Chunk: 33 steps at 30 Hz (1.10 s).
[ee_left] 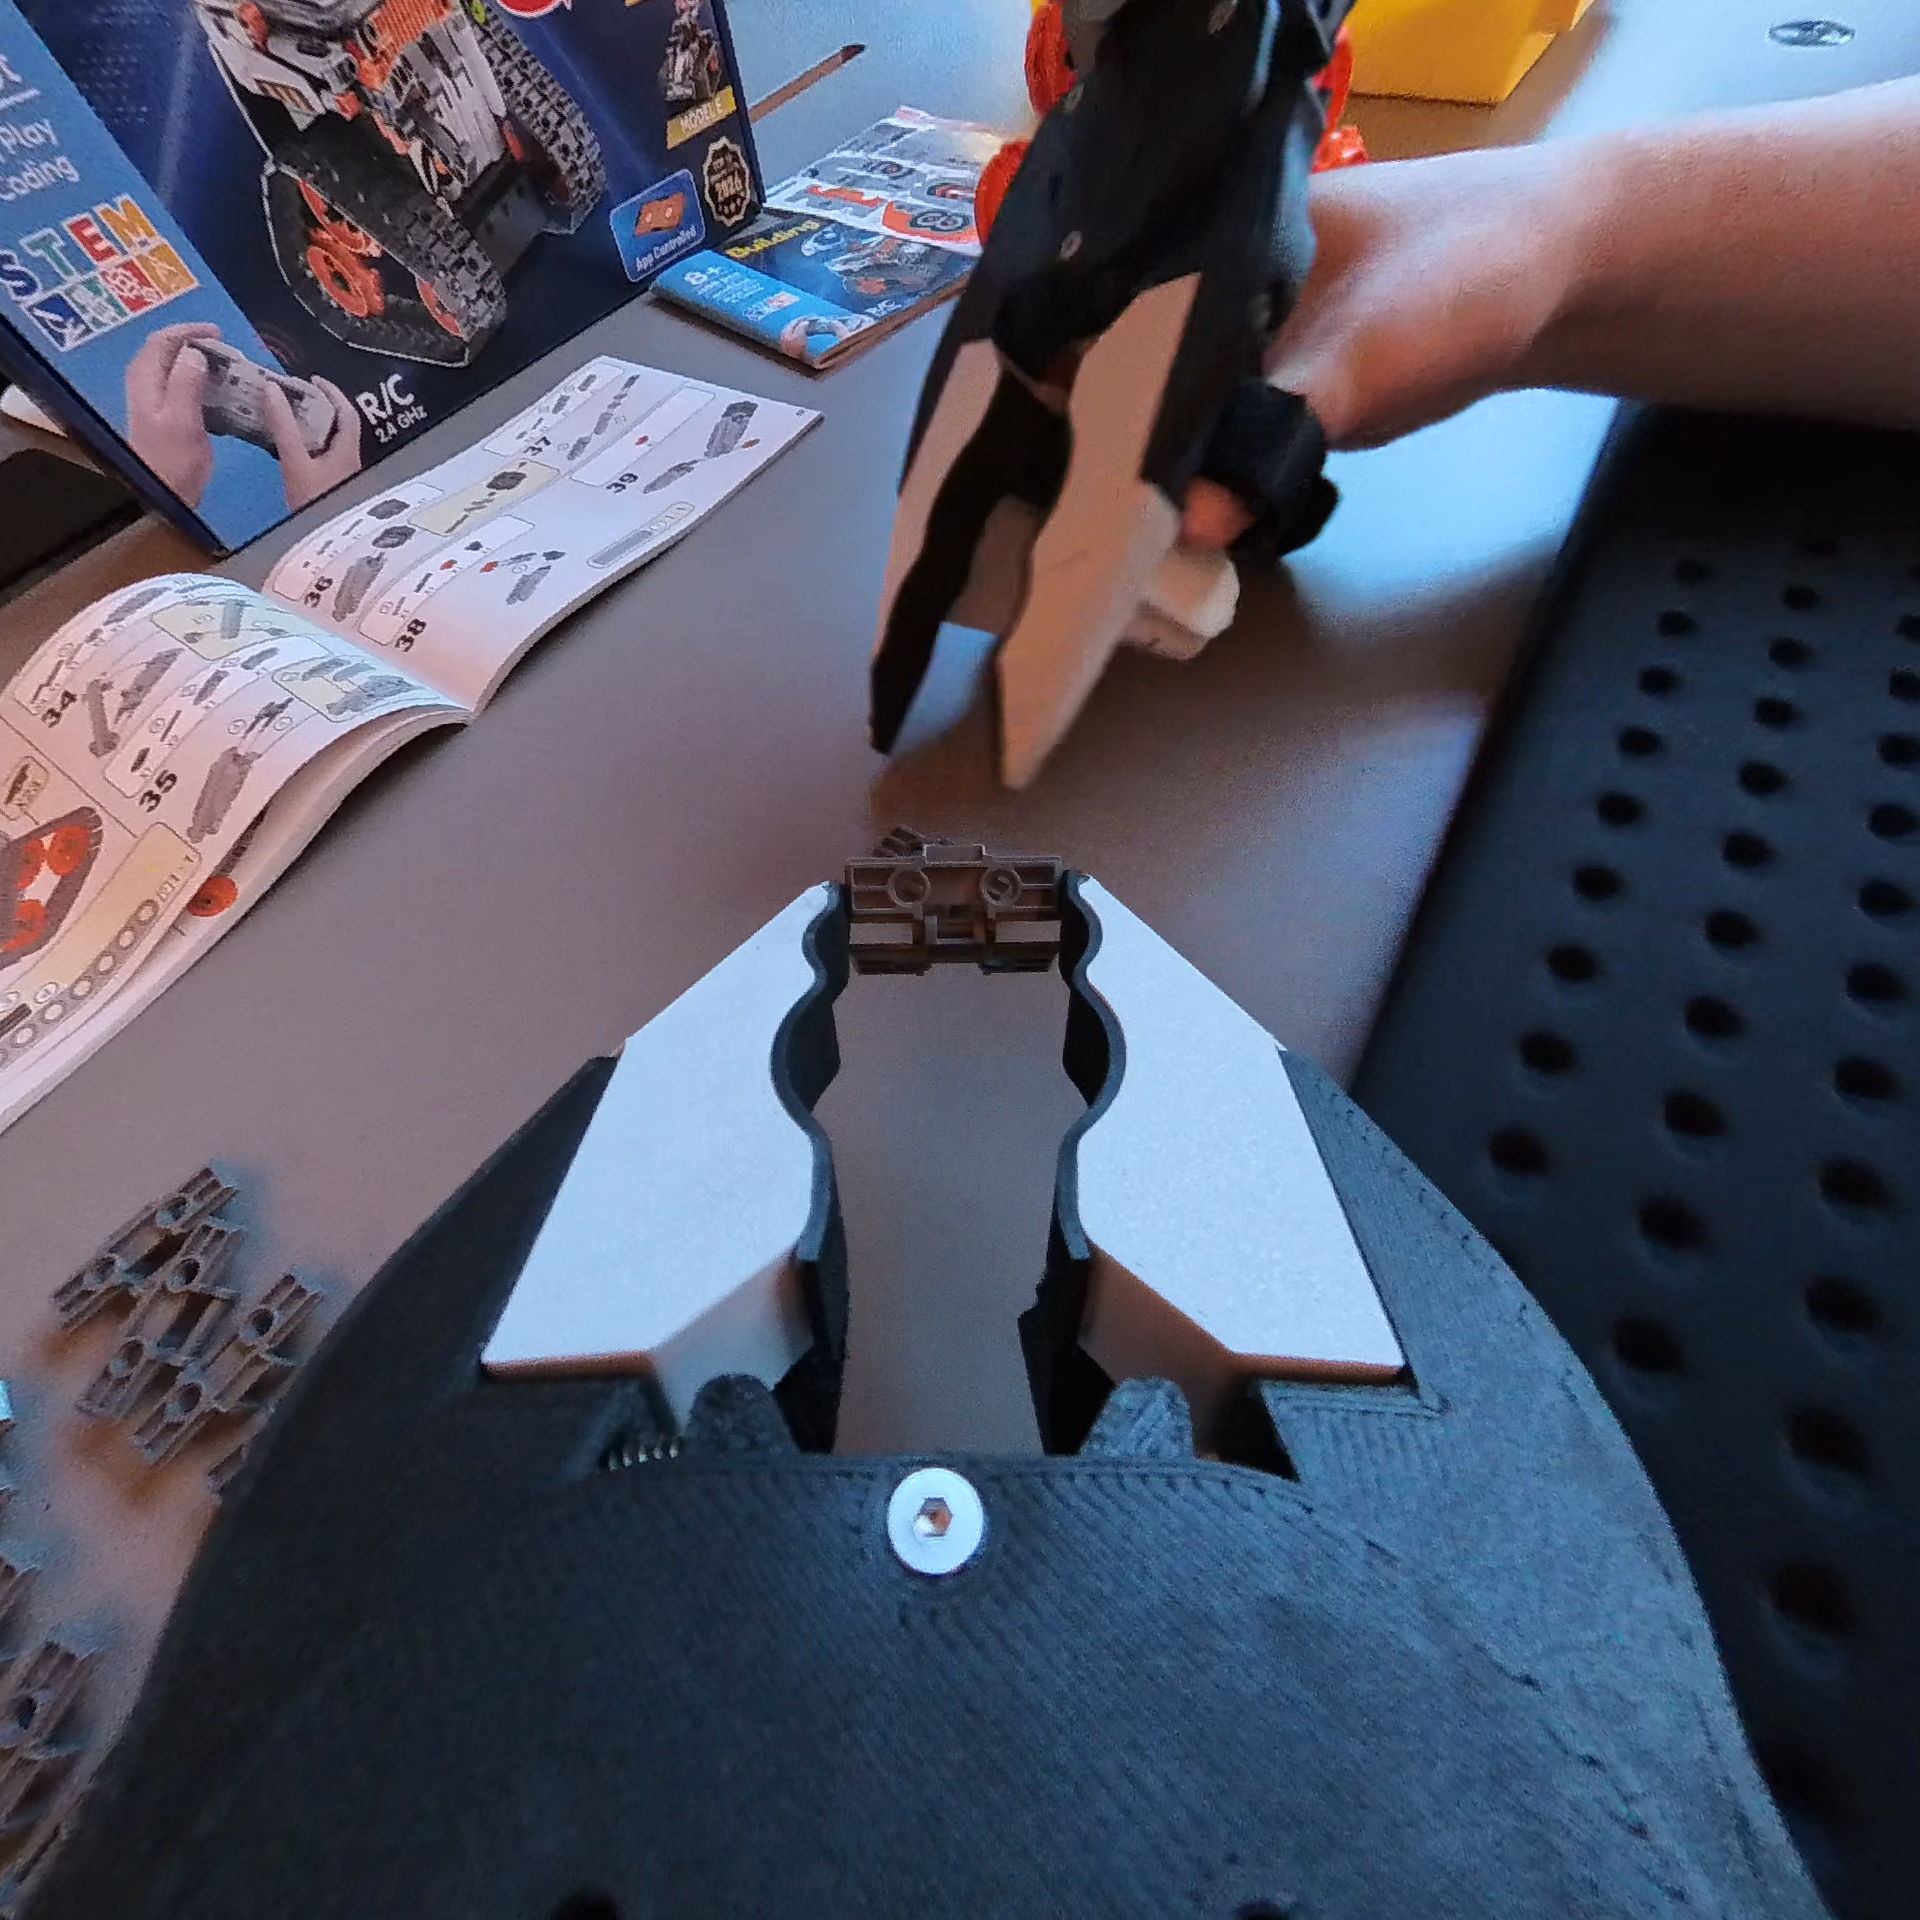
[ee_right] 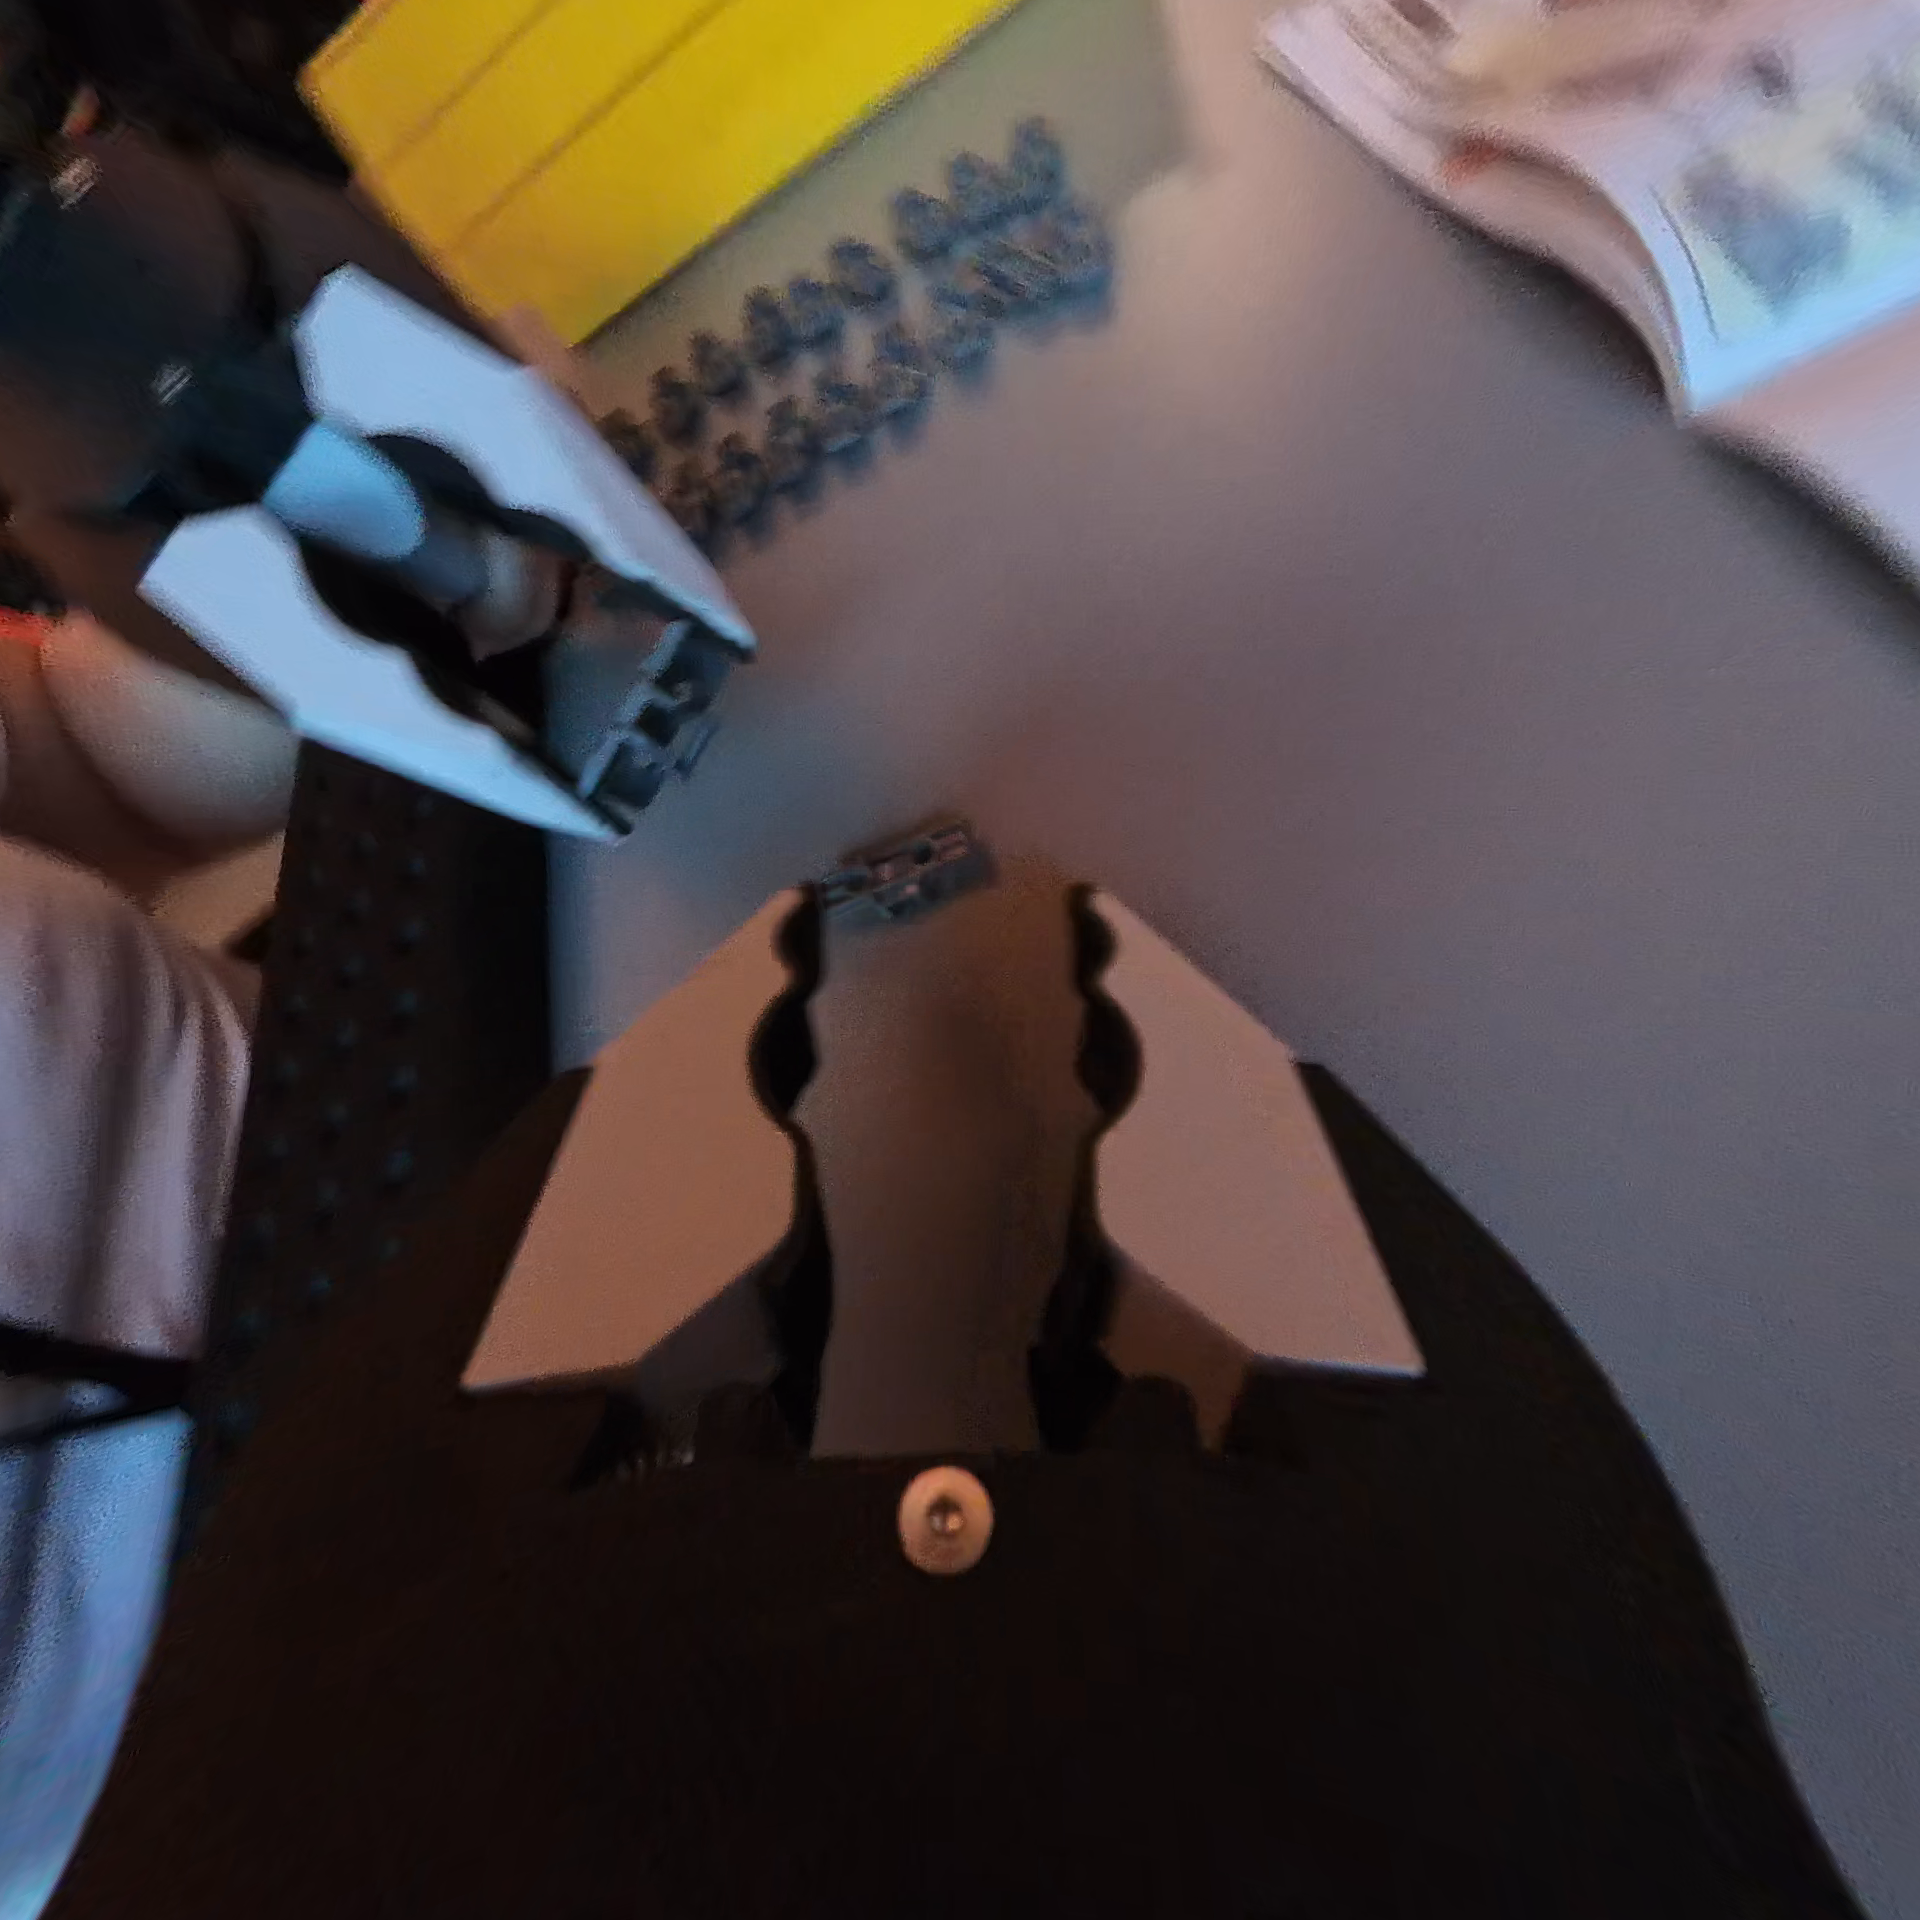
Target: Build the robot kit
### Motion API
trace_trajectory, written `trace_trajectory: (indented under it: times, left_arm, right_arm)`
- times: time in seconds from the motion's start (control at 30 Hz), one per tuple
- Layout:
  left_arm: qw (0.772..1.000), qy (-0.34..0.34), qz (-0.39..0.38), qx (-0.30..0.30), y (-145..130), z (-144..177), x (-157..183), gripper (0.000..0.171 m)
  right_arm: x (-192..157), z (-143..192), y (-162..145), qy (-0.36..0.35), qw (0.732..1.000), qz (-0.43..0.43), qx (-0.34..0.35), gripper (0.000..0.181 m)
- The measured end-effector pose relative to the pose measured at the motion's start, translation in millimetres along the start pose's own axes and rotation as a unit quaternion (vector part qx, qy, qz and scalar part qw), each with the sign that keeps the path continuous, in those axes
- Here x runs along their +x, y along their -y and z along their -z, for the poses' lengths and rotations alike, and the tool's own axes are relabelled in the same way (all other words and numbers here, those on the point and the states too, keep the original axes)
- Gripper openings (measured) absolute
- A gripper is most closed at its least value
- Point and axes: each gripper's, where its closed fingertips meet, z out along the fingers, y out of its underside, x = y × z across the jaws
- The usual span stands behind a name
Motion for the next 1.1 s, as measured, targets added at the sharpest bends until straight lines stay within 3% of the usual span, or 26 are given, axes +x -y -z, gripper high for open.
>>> trace_trajectory:
  times: [0.07,0.13,0.27,0.4,0.77,0.87,1.0,1.1]
  left_arm:
    - [1.0,-0.003,0.001,0.002,1,0,0,0.039]
    - [1.0,-0.003,0.002,0.001,0,0,0,0.039]
    - [1.0,0.0,0.001,0.003,0,2,0,0.039]
    - [1.0,-0.003,0.006,0.004,-1,3,-2,0.039]
    - [1.0,-0.008,-0.019,-0.021,-8,-2,4,0.039]
    - [1.0,-0.014,-0.008,-0.018,-8,-2,3,0.039]
    - [1.0,-0.027,0.013,-0.006,-5,0,2,0.039]
    - [0.998,-0.049,0.043,0.018,2,4,4,0.039]
  right_arm:
    - [-13,1,4,0.027,0.993,0.11,0.013,0.071]
    - [-17,-2,9,0.014,0.985,0.173,0.021,0.07]
    - [-12,-15,5,-0.042,0.982,0.185,-0.009,0.067]
    - [-13,-16,1,-0.079,0.97,0.231,-0.014,0.048]
    - [-11,-23,-5,-0.06,0.977,0.199,-0.045,0.048]
    - [-11,-25,-7,-0.062,0.973,0.215,-0.053,0.037]
    - [-12,-25,-8,-0.065,0.971,0.222,-0.054,0.037]
    - [-28,-20,-2,-0.02,0.982,0.186,-0.021,0.037]
